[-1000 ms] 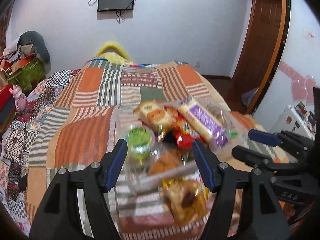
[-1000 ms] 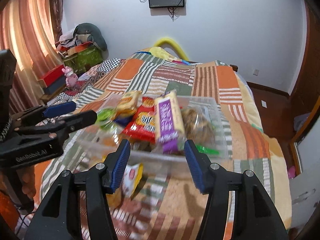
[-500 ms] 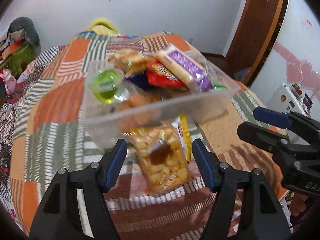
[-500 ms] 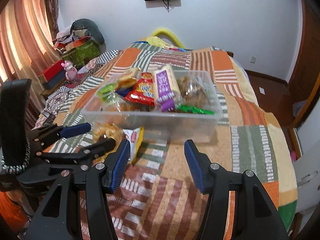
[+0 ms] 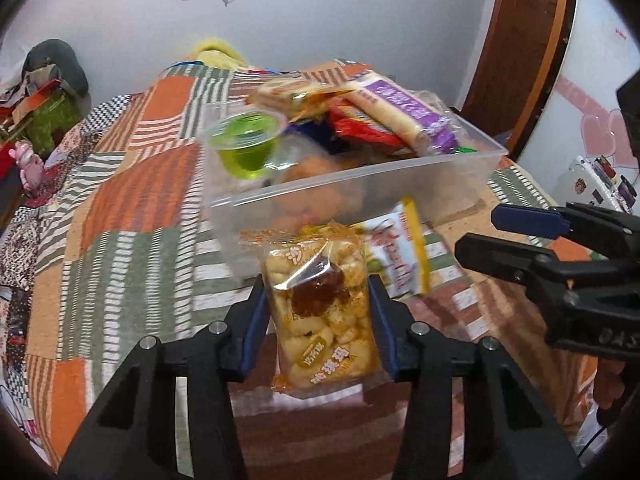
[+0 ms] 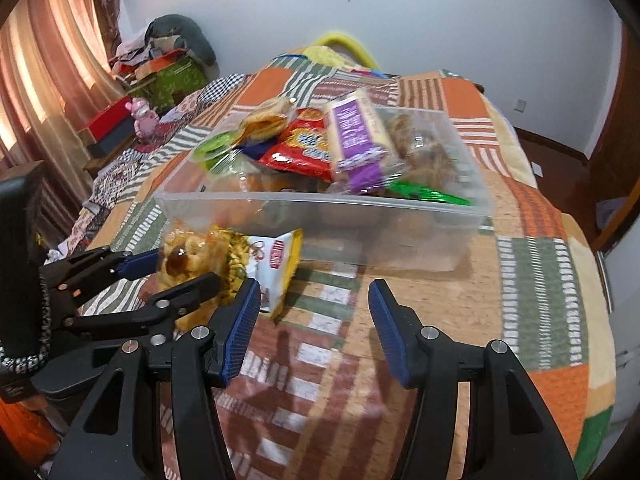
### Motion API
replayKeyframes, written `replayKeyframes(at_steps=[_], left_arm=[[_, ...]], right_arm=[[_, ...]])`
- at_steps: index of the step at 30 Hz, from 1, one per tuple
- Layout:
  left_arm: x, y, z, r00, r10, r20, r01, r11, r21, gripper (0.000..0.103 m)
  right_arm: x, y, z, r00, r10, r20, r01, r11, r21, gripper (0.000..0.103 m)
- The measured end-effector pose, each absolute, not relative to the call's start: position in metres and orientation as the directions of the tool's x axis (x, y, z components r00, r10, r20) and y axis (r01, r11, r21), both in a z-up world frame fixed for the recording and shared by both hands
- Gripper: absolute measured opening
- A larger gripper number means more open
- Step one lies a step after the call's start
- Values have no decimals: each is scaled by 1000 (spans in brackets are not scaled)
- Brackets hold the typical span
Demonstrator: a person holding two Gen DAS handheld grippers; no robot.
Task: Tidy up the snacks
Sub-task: 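Grasp the caramel puff bag with left tool while right tool grasps the yellow fries-stick bag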
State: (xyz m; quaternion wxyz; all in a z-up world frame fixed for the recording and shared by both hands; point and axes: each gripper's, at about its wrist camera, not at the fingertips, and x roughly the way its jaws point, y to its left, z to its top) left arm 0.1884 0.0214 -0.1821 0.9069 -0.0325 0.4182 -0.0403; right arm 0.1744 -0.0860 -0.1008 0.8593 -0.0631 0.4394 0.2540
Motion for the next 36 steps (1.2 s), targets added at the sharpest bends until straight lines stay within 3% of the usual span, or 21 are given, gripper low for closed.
replayKeyframes(at_steps=[13, 15, 20, 23, 36], left_arm=[[187, 58, -207, 614, -114, -781, -24, 986, -162, 44], [187, 57, -207, 618, -111, -779, -20, 987, -156, 44], [186, 56, -203, 619, -114, -777, -16, 987, -157, 44], [180, 54, -197, 629, -107, -770, -8, 990, -144, 44], [169, 42, -142, 720, -101, -686, 14, 991, -132, 44]], right_arm=[[193, -62, -128, 421, 377, -825, -493, 859, 140, 52], [194, -61, -127, 420, 386, -821, -497, 855, 147, 48], [194, -59, -127, 385, 429, -817, -531, 827, 184, 24], [190, -59, -125, 405, 424, -810, -538, 827, 164, 18], [172, -84, -91, 502, 438, -746, -525, 839, 139, 17]])
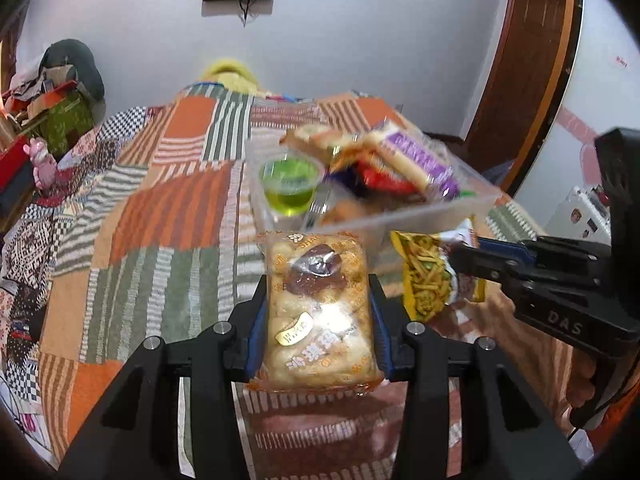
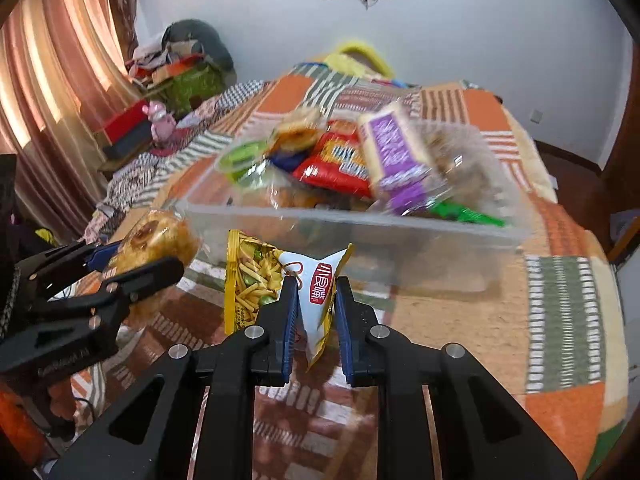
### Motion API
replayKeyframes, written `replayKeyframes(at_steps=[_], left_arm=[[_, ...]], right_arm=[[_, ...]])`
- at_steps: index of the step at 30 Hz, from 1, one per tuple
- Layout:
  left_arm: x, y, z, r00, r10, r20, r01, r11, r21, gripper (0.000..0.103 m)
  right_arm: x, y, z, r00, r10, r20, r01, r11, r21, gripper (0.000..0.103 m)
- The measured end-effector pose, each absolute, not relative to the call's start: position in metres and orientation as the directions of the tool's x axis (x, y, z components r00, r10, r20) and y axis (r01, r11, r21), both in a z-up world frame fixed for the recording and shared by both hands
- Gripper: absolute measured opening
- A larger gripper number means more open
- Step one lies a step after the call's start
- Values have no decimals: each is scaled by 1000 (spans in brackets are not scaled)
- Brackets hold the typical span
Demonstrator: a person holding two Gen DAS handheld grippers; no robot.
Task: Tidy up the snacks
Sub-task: 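Grasp the caramel puff bag with left tool while right tool grasps the yellow fries-stick bag, then drop the puff bag into the box with left tool while right tool drops the fries bag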
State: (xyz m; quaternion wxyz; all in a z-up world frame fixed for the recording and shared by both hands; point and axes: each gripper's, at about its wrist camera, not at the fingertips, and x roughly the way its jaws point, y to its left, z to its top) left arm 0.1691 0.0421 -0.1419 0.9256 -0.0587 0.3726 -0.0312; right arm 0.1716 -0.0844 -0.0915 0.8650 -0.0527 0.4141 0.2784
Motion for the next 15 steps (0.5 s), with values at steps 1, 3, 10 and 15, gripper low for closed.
replayKeyframes(at_steps=[1, 3, 10, 15], left_arm=[[171, 42, -139, 725, -103, -681, 16, 991, -133, 44], [178, 42, -132, 736, -106, -668, 20, 991, -135, 44], [204, 31, -112, 764, -126, -632, 45, 989, -142, 44], [231, 23, -107, 769, -141, -623, 66, 988, -141, 44]], right_arm=[[171, -87, -87, 515, 436, -738, -521, 843, 134, 17], [171, -94, -79, 540, 433, -721, -512, 849, 127, 17], [183, -110, -60, 614, 405, -678, -458, 882, 113, 17], [199, -119, -59, 640, 380, -668, -416, 902, 114, 17]])
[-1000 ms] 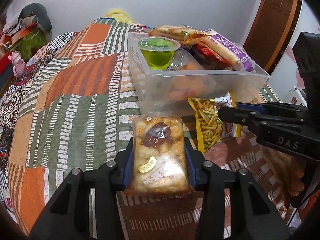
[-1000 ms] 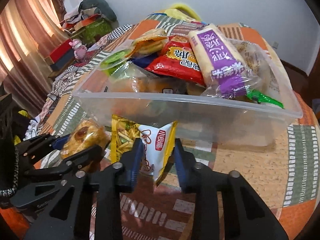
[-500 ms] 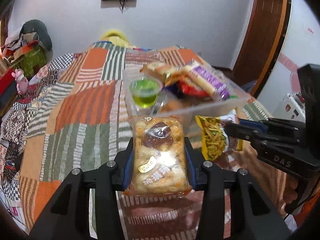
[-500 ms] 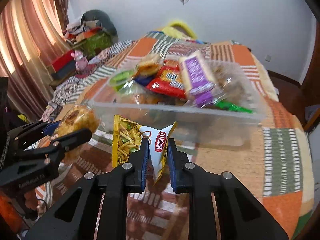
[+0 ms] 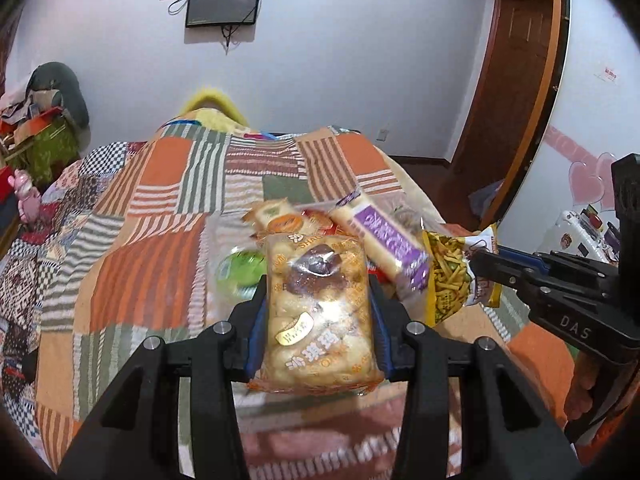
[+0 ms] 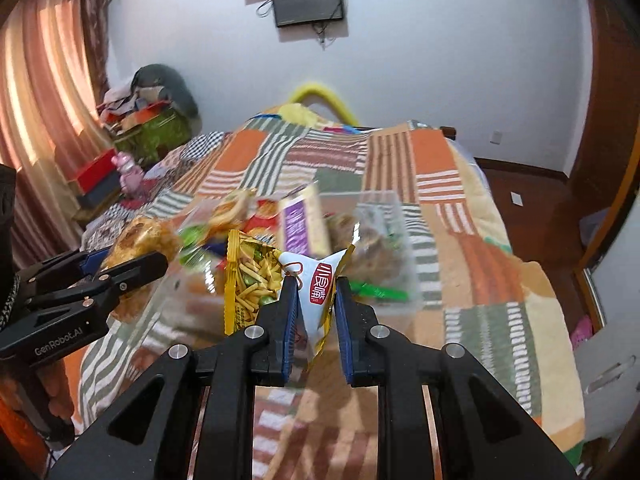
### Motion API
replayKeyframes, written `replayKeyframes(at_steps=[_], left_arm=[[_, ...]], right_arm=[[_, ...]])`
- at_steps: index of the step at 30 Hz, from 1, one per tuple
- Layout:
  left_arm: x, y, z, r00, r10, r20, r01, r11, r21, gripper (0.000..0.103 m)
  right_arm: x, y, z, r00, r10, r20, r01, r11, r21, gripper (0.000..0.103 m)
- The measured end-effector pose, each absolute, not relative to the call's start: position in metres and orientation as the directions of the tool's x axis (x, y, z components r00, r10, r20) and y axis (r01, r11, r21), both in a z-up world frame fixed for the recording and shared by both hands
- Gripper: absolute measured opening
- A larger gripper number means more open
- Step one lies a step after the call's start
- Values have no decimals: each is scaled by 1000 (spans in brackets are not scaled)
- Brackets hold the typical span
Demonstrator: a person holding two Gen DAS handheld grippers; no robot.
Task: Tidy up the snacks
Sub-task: 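Drop the puff bag into the box with left tool while right tool drops the fries bag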
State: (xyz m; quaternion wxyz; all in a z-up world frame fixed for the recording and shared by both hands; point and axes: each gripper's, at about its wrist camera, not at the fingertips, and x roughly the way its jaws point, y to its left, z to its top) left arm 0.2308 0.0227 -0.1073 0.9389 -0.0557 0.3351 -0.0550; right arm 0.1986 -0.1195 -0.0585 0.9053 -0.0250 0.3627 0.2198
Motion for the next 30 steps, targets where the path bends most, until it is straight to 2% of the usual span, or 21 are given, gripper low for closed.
replayKeyframes(at_steps=[12, 22, 30], left_arm=[[281, 21, -124, 754, -125, -645, 47, 990, -136, 43], [283, 22, -139, 741, -105, -663, 42, 993, -110, 44], [273, 25, -137, 738, -115, -665, 48, 992, -117, 54]], right_arm=[[225, -98, -70, 616, 400, -679, -432, 892, 134, 17], [224, -89, -78, 610, 401, -683, -462, 881, 105, 17], [224, -98, -75, 596, 390, -702, -444, 888, 118, 31]])
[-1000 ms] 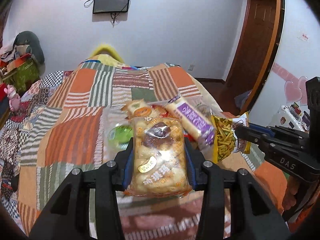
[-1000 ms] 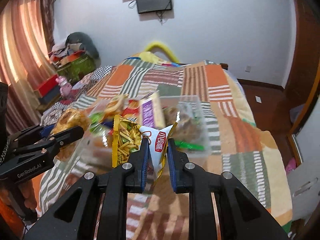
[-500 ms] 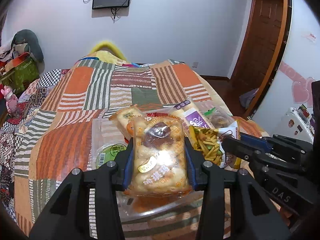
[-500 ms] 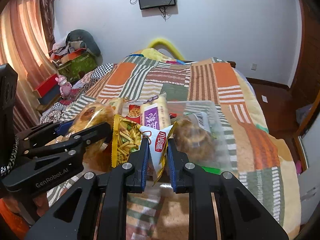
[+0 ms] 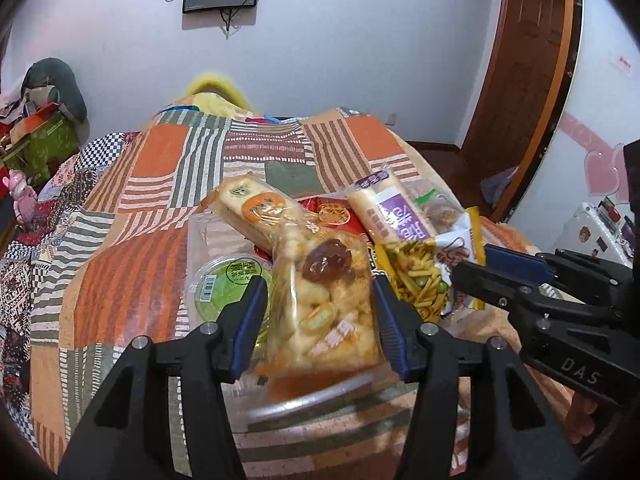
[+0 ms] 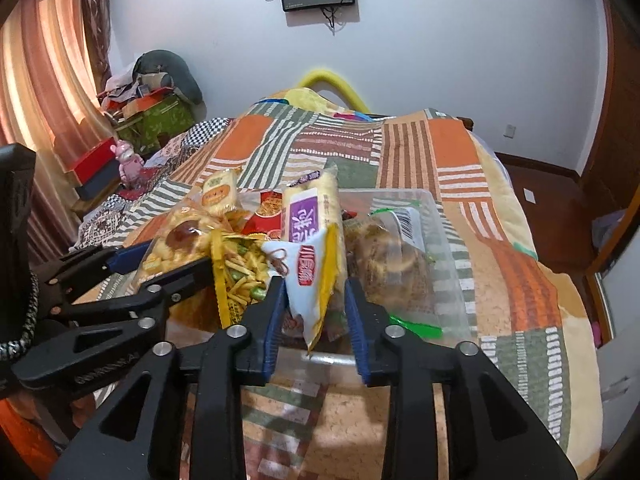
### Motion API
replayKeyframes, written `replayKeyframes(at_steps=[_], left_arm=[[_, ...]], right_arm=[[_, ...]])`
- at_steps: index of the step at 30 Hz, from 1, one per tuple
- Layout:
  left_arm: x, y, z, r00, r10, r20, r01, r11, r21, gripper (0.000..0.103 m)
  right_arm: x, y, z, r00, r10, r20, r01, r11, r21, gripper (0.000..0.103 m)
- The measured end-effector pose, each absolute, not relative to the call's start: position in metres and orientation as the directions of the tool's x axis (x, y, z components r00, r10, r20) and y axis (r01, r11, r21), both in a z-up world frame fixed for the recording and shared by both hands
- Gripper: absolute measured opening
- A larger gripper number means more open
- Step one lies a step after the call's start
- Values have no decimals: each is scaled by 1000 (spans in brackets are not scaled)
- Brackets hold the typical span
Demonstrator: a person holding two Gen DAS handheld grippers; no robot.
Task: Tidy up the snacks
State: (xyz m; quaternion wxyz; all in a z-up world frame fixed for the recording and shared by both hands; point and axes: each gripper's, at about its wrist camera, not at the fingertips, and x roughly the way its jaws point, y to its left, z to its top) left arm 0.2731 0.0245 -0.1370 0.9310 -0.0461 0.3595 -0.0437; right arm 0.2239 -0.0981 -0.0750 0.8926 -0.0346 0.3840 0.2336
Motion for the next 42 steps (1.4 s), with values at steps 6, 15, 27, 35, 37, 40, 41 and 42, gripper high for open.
replayKeyframes(at_steps=[6, 15, 27, 35, 37, 40, 41, 42], left_arm=[[251, 29, -113, 767, -117, -631, 46, 991, -128, 55], [186, 25, -41, 863, -119, -490, 71, 991, -116, 55], [91, 2, 36, 950, -92, -298, 79, 995, -58, 66], [56, -1, 49, 971, -62, -232, 48, 997, -66, 93], [53, -2, 50, 973, -51, -224, 38, 997, -62, 98], [48, -2, 51, 976, -42, -214, 30, 998, -60, 102], [46, -3, 51, 977, -41, -211, 29, 998, -60, 102], [44, -3, 52, 977, -40, -208, 28, 998, -58, 103]], right_arm=[[215, -113, -61, 613, 400, -682, -427, 894, 140, 36], [176, -135, -7, 689, 434, -581, -429, 890, 156, 36], [93, -154, 69, 793, 483, -372, -468, 873, 135, 43], [69, -152, 78, 835, 462, -300, -451, 886, 107, 77], [65, -150, 79, 844, 452, -289, -443, 891, 97, 83], [64, -148, 78, 852, 440, -284, -436, 896, 83, 92], [64, -147, 79, 853, 438, -283, -434, 897, 81, 98], [62, -147, 78, 858, 432, -278, -428, 900, 80, 101]])
